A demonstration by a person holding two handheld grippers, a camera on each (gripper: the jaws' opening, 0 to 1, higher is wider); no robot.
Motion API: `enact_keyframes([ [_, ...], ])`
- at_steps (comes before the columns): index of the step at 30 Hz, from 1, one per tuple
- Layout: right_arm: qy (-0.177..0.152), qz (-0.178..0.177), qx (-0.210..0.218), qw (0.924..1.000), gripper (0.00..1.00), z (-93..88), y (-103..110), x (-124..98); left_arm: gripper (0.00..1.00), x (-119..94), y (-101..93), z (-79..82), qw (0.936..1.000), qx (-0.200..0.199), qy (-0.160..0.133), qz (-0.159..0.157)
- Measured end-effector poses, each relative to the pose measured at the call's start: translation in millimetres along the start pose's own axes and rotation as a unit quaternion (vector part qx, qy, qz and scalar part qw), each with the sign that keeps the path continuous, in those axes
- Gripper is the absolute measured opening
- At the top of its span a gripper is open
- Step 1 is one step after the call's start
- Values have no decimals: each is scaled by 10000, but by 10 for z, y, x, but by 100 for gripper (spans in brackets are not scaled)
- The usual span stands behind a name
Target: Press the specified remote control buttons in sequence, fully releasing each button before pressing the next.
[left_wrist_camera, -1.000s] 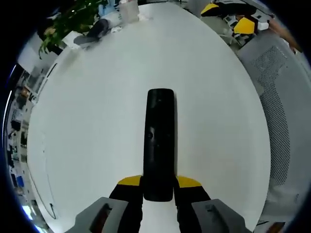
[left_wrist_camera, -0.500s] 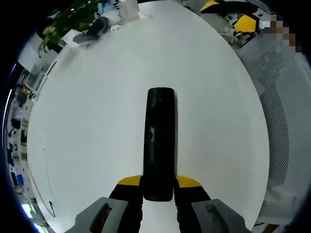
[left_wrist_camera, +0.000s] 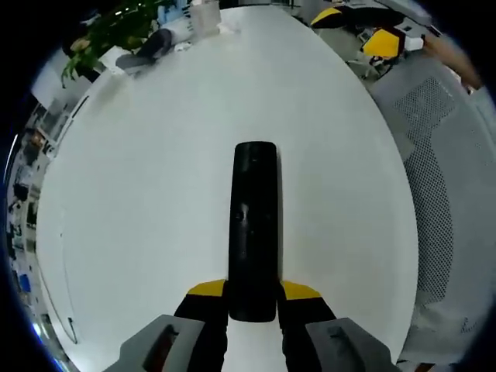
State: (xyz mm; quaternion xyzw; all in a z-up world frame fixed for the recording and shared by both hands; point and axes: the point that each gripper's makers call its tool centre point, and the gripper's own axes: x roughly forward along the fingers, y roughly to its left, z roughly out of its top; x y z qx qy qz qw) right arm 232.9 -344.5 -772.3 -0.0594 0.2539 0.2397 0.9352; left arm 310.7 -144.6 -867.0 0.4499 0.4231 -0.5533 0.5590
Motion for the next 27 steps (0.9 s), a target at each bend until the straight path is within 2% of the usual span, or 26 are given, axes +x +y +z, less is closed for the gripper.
enact_keyframes([
  [10,22,6,-20,10000,41,-5,2,4,24,2,-70,9,9999,93,104,-30],
  [14,30,18,-18,10000,41,-8,6,5,24,-4,-143,14,9997,221,65,-59],
  [27,69,75,-84,9999,40,-16,34,13,24,-3,-229,21,9998,158,-17,-69],
])
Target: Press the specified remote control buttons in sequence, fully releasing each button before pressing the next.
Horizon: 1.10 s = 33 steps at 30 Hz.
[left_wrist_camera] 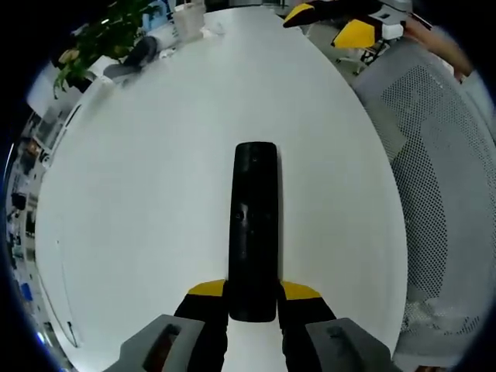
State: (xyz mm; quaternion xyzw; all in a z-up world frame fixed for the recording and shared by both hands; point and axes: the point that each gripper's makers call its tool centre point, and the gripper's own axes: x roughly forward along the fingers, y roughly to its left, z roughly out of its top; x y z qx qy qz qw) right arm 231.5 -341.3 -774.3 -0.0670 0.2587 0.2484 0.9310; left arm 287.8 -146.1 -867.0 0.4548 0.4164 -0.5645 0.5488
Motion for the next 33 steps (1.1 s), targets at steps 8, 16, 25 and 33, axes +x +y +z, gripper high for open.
enact_keyframes([
  [8,17,26,-33,10000,39,-4,10,7,24,1,-53,7,10000,26,2,-13],
  [16,30,56,-37,10000,39,-8,20,13,24,2,-78,12,10000,-33,-30,-18],
  [25,45,114,-51,9999,38,-11,42,19,24,2,-129,20,9999,-126,-78,7],
  [33,62,145,-80,9998,37,-11,57,21,24,2,-165,32,9998,-164,-74,6],
])
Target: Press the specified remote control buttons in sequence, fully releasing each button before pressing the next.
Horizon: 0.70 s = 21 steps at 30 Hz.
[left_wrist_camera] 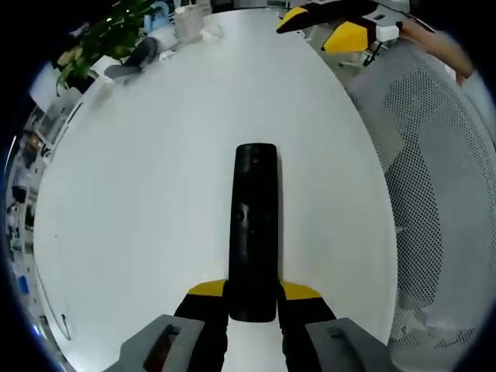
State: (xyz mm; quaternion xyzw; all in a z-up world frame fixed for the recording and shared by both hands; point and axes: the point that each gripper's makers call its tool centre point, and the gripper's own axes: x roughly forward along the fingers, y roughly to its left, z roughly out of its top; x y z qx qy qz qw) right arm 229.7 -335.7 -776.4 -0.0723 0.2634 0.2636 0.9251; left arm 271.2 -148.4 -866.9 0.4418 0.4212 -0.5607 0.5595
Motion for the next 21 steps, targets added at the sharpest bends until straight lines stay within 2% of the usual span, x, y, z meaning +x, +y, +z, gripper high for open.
enact_keyframes([
  [21,28,63,-73,9999,35,-4,38,6,24,-2,-144,25,9997,-138,-181,26],
])
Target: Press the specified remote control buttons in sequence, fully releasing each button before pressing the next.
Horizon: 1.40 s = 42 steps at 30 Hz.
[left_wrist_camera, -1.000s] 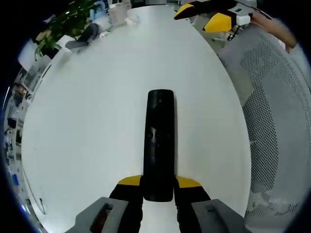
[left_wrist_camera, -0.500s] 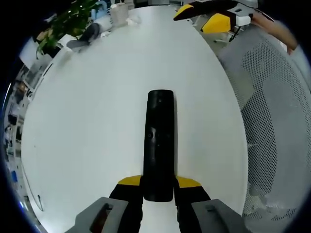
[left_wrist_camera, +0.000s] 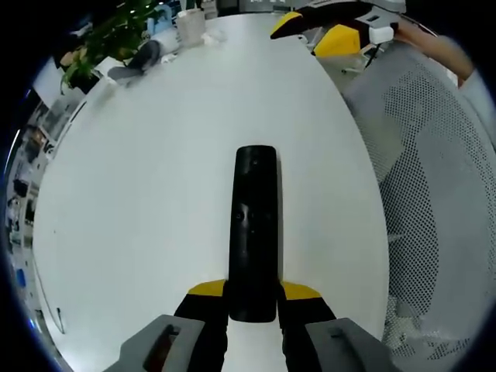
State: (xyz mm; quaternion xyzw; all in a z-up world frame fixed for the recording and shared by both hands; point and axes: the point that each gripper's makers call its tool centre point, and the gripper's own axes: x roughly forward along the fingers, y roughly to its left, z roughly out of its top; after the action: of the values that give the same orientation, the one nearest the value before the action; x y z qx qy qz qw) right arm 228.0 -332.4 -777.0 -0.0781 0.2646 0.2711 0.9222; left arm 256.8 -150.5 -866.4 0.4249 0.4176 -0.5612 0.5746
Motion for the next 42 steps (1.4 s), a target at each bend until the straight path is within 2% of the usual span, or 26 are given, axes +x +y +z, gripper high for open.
enact_keyframes([
  [29,19,63,-25,10000,33,-6,24,5,24,6,-195,28,10000,20,-34,-17],
  [42,39,130,-38,9999,31,-11,51,12,24,5,-310,41,9998,166,131,-34],
])
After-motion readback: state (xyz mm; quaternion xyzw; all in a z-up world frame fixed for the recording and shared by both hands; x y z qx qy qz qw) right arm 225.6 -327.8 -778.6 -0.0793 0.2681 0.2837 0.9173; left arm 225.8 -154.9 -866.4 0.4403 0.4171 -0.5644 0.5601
